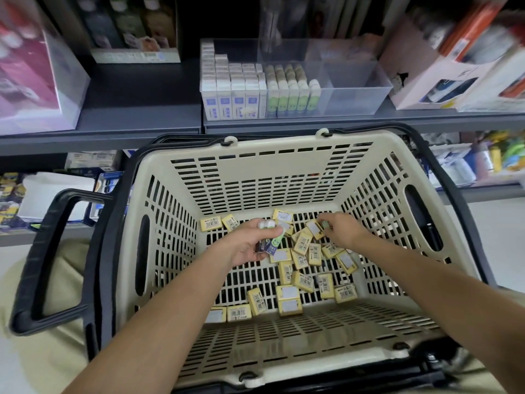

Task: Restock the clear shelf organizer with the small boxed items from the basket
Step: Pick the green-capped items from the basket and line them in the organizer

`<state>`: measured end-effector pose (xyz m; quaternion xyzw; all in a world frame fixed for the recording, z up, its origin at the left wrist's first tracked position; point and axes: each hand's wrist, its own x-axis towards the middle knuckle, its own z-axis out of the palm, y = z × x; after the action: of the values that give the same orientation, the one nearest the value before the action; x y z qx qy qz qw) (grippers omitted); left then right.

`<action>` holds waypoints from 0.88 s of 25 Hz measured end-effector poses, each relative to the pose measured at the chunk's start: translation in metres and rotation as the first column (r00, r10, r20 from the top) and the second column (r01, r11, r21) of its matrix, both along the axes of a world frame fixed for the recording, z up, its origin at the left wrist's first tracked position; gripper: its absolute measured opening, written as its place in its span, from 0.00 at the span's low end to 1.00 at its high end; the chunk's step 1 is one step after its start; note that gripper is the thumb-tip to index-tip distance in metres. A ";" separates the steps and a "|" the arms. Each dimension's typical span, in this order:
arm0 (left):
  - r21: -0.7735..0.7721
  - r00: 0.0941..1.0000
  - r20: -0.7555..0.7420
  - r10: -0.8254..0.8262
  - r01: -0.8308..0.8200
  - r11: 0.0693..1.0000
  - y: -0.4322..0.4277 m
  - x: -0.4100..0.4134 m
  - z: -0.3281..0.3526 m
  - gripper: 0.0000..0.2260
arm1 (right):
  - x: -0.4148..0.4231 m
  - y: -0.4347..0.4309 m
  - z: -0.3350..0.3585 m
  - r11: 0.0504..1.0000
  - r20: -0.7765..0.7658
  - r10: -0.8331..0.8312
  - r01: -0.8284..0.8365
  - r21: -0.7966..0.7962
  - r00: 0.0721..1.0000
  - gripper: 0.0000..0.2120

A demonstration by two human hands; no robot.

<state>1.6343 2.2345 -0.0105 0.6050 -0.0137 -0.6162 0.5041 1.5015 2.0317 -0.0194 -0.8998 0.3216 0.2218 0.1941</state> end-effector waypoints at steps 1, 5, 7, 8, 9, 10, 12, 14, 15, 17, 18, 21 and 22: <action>-0.001 1.000 -0.012 0.005 -0.005 1.000 0.000 0.000 0.000 0.12 | 0.001 0.001 -0.001 1.000 0.000 0.024 -0.024 0.009 1.000 0.16; -0.028 0.989 -0.106 0.105 -0.109 0.994 -0.002 0.001 -0.002 0.13 | 0.005 0.004 -0.002 0.997 -0.006 0.055 -0.055 0.054 0.998 0.10; -0.046 0.979 -0.136 0.153 -0.161 0.986 -0.002 0.002 -0.002 0.12 | 0.006 0.007 -0.005 0.996 -0.015 0.075 -0.074 0.055 0.997 0.13; -0.051 0.975 -0.144 0.171 -0.180 0.982 -0.002 0.002 -0.002 0.11 | 0.006 0.009 -0.007 0.996 -0.015 0.070 -0.069 0.053 0.997 0.16; -0.055 0.971 -0.152 0.182 -0.192 0.980 -0.002 0.002 -0.002 0.10 | 0.006 0.011 -0.008 0.997 -0.006 0.047 -0.046 0.057 0.999 0.20; -0.060 0.969 -0.162 0.186 -0.197 0.978 -0.002 0.002 -0.002 0.10 | 0.006 0.012 -0.009 0.998 0.004 0.014 -0.015 0.069 1.000 0.23; -0.071 0.965 -0.193 0.180 -0.196 0.978 -0.001 0.003 -0.001 0.09 | 0.006 0.012 -0.011 0.996 -0.004 -0.021 0.021 0.091 1.000 0.28; -0.086 0.954 -0.236 0.184 -0.209 0.974 -0.001 0.003 0.001 0.11 | 0.006 0.014 -0.013 0.993 -0.044 0.002 0.003 0.120 0.999 0.27; -0.089 0.945 -0.260 0.199 -0.229 0.969 -0.001 0.003 0.002 0.12 | 0.006 0.015 -0.014 0.989 -0.055 0.009 -0.001 0.151 0.998 0.24; -0.088 0.924 -0.287 0.251 -0.287 0.954 -0.002 0.002 0.004 0.13 | 0.007 0.020 -0.015 0.980 -0.058 0.023 -0.011 0.199 0.998 0.19; -0.092 0.919 -0.290 0.268 -0.306 0.948 -0.002 0.001 0.004 0.13 | 0.009 0.022 -0.015 0.979 -0.059 0.050 -0.037 0.202 0.997 0.17; -0.105 0.926 -0.266 0.267 -0.303 0.947 -0.003 0.002 0.004 0.11 | 0.018 0.022 -0.002 0.980 0.012 0.106 -0.107 0.169 0.994 0.13; -0.101 0.936 -0.239 0.258 -0.288 0.952 -0.002 0.003 0.003 0.11 | 0.022 0.020 0.005 0.981 0.092 0.072 -0.087 0.174 0.993 0.11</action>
<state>1.6372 2.2321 -0.0071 0.4924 0.0857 -0.6019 0.6228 1.5236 2.0519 -0.0140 -0.8996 0.2559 0.2187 0.2782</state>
